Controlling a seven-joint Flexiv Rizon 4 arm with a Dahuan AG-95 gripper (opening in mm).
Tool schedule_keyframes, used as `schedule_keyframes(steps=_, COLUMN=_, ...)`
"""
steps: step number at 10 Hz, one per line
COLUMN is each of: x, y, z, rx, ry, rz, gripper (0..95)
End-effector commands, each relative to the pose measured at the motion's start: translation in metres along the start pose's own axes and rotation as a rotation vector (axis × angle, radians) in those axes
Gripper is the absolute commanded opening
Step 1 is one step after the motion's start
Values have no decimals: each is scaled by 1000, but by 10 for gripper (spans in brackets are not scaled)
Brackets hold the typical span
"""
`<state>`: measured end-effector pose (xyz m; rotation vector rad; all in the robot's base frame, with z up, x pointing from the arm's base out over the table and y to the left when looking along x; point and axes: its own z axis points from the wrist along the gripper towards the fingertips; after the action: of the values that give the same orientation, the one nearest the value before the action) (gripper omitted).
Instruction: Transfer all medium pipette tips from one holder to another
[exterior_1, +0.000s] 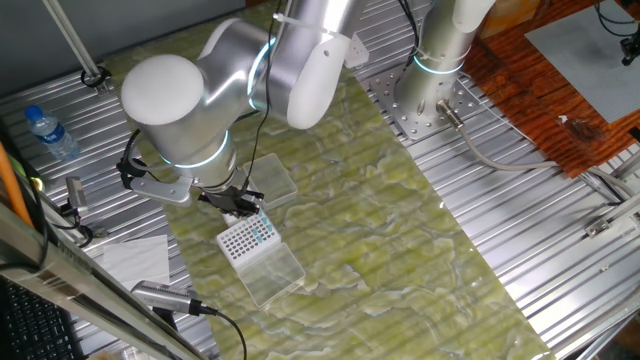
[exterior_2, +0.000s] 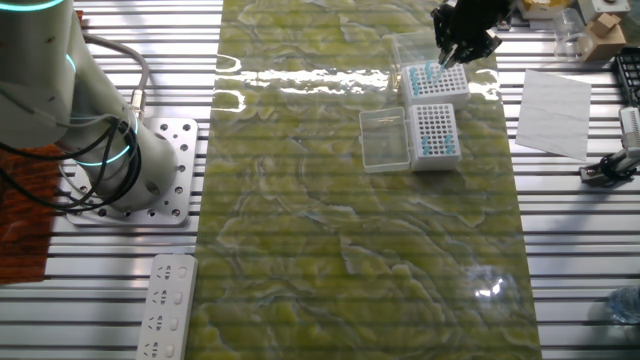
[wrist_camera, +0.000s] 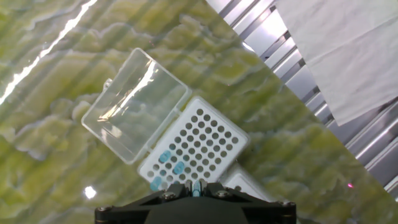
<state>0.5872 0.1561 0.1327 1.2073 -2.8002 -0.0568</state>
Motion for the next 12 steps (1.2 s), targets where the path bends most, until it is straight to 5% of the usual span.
schedule_keyframes(steps=1, x=0, y=1, z=0, rx=0, ry=-2, rz=1, gripper=0)
schedule_keyframes(steps=12, x=-1, y=3, z=7, rx=13, ry=-17, rz=-1, gripper=0)
